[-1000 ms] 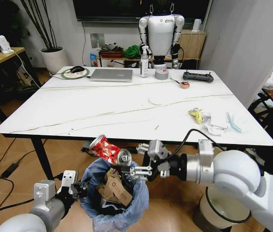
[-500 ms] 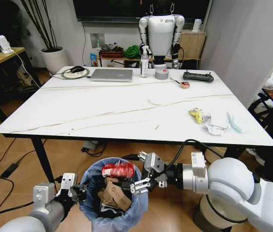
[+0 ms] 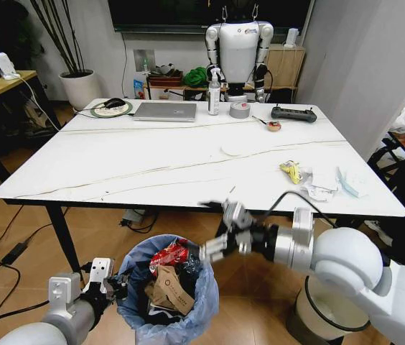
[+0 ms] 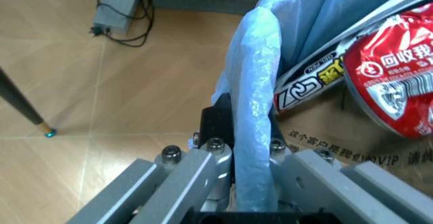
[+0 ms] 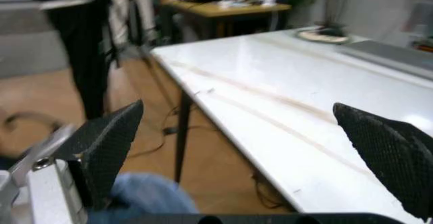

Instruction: Pick up the trash bin and place the trash from the table into it.

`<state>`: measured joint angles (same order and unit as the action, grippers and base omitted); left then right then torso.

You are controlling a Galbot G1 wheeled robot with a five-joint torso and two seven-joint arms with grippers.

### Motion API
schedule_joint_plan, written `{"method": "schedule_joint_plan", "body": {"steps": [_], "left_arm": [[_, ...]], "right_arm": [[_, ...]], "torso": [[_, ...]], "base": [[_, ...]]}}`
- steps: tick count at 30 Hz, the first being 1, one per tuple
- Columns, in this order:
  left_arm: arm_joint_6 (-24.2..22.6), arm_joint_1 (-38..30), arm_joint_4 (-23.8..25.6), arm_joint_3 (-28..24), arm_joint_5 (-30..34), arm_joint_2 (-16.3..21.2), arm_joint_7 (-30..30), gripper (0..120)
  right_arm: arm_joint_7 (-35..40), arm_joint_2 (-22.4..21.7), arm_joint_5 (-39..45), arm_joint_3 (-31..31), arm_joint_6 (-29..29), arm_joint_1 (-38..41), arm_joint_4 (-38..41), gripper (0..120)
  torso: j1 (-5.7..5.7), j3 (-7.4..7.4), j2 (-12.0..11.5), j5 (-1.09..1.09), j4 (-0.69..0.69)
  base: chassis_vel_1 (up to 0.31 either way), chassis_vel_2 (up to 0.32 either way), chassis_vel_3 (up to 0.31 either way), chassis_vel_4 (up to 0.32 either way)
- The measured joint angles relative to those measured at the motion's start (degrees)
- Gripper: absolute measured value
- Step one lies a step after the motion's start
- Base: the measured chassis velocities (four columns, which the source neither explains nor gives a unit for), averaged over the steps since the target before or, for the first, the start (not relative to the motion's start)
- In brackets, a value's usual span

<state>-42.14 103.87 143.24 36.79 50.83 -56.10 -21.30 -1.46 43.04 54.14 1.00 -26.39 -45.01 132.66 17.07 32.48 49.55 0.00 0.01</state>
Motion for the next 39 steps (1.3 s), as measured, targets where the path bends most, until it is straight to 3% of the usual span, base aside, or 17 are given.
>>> {"method": "schedule_joint_plan", "body": {"steps": [6,9,15,20,25,30,39], "left_arm": [[0.00,0.58,0.00,-0.50,-0.55,-0.47,-0.25,0],[0.00,1.01,0.00,-0.50,-0.58,-0.55,-0.77,0],[0.00,1.85,0.00,-0.47,-0.65,-0.68,-1.02,0],[0.00,1.59,0.00,-0.43,-0.06,0.46,-1.10,0],[0.00,1.52,0.00,-0.42,0.27,1.03,-1.14,0],[0.00,1.13,0.00,-0.42,0.74,1.58,-1.28,0],[0.00,0.74,0.00,-0.56,0.93,1.64,-1.28,0]], "right_arm": [[13.74,3.93,7.14,0.94,-0.40,3.56,-4.27,100],[16.78,5.58,9.04,1.28,-0.78,5.54,-8.44,100],[24.80,11.27,11.86,-1.22,-2.62,14.54,-23.97,100],[30.34,14.31,14.89,-2.71,-6.04,20.48,-31.34,100],[31.00,15.07,15.44,-3.27,-7.75,23.31,-34.42,100],[32.04,16.16,16.50,-7.22,-11.22,31.02,-42.62,100],[35.69,22.49,19.22,-13.49,-13.55,37.21,-49.94,100]], "torso": [[0.00,0.00,0.00,0.00,-0.01],[0.00,0.00,0.00,0.00,-0.01],[0.00,0.01,0.00,0.00,0.00],[0.00,0.01,0.00,-0.01,0.01],[0.00,0.01,0.00,-0.01,0.00],[0.00,0.01,0.00,-0.01,-0.03],[0.00,0.01,0.00,-0.02,0.01]], "base": [[0.000,0.000,0.000,0.000],[0.000,0.000,0.000,0.000],[0.000,0.000,0.000,0.000],[0.000,0.000,0.000,0.000],[0.000,0.000,0.000,0.000],[0.000,0.000,0.000,0.000],[0.000,0.000,0.000,0.000]]}}
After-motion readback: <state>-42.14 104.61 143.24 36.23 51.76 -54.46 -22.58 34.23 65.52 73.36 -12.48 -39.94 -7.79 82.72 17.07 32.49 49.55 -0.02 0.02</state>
